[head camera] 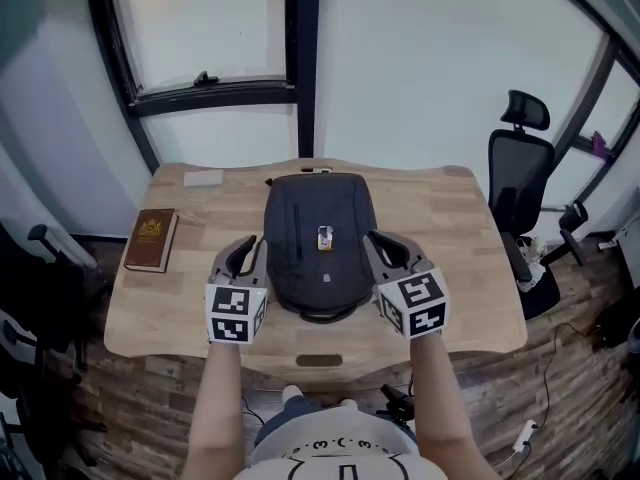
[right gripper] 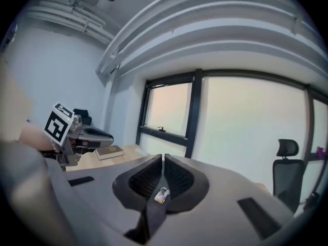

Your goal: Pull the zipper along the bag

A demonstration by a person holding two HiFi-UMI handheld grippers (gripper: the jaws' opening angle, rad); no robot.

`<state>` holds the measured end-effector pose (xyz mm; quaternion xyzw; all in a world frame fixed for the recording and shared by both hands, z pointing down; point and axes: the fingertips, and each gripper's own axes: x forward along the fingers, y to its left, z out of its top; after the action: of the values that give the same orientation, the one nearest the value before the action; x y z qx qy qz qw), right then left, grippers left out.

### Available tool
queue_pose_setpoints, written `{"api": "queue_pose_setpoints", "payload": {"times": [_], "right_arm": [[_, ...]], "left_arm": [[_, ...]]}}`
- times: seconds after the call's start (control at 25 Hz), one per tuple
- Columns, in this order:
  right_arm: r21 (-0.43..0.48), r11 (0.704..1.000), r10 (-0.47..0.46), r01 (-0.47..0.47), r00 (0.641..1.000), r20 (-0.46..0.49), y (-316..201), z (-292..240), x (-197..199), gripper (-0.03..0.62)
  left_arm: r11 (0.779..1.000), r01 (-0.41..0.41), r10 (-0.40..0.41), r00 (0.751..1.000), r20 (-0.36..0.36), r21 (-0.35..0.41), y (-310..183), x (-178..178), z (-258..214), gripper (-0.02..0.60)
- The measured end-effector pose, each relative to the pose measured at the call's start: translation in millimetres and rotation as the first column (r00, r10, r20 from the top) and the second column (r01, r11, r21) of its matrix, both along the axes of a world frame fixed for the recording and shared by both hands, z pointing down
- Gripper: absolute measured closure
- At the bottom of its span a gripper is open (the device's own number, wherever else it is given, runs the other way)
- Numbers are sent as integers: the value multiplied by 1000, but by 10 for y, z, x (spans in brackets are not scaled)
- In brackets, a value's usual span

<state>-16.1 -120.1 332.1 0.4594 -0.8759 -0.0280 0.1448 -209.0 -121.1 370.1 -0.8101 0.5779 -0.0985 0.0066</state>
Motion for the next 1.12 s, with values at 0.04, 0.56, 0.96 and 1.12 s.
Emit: {"api": "queue_pose_setpoints", "payload": {"times": [0.04, 0.56, 0.96, 1.12], "right_arm": [[35, 999, 20, -20, 1000, 24, 39, -133, 69, 537], [270, 960, 32, -66, 991, 129, 576, -989, 350, 542], [326, 940, 58, -100, 989, 138, 655, -1251, 501, 543], [336, 937, 50, -94, 989, 138, 638, -1317, 498, 543]], "left_arm": [[999, 13, -13, 1000, -19, 32, 56, 2, -112, 557], [966, 66, -51, 997, -64, 249, 512, 141, -1009, 557], [935, 57, -52, 998, -25, 351, 609, 253, -1430, 557], [928, 54, -53, 999, -13, 368, 628, 248, -1511, 557]]}}
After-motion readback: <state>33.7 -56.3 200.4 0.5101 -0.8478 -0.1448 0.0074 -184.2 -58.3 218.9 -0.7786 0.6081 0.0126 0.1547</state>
